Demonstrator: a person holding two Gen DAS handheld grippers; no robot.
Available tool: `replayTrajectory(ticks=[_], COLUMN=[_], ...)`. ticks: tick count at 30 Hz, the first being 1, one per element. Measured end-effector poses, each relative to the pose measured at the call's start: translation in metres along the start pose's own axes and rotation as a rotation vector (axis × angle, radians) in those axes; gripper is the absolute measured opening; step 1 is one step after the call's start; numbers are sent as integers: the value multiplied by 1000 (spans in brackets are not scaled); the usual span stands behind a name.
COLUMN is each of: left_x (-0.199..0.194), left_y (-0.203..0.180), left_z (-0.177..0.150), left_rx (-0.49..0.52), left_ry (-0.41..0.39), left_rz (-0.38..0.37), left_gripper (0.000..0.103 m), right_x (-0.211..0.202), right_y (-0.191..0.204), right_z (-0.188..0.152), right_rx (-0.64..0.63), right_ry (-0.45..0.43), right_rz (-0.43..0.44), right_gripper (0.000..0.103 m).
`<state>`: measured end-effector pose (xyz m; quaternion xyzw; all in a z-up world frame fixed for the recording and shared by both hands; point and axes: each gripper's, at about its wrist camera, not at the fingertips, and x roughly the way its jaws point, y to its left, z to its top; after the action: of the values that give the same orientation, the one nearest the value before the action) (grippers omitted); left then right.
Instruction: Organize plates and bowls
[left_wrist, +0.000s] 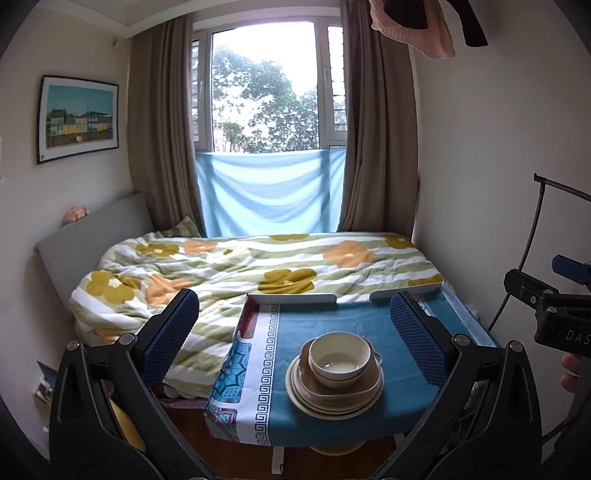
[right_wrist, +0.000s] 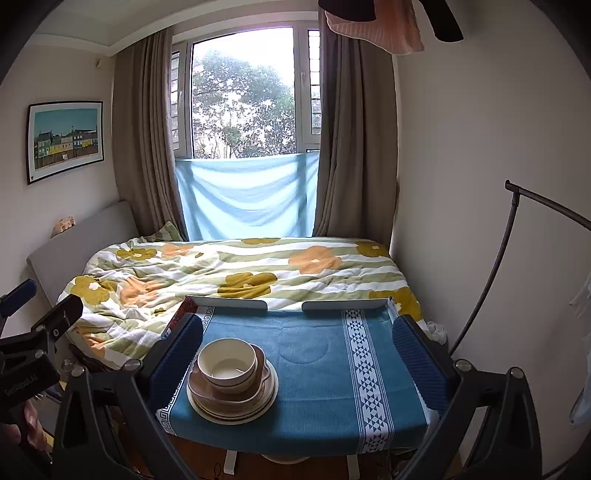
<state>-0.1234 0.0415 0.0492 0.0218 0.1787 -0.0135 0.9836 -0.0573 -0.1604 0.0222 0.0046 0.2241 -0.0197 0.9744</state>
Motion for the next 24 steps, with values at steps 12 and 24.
replayTrajectory(ticks=[12, 24], left_x=[2, 4], left_y=[2, 0], left_z=[0, 0], left_rx=[-9, -1], left_ry=[6, 15], left_rz=[1, 7], left_gripper=[103, 103], right_x=[5, 6], right_y=[1, -1], right_z=[0, -2], right_rx=[3, 8], right_ry=[7, 8], right_rz=[-12, -15], right_gripper=[102, 102])
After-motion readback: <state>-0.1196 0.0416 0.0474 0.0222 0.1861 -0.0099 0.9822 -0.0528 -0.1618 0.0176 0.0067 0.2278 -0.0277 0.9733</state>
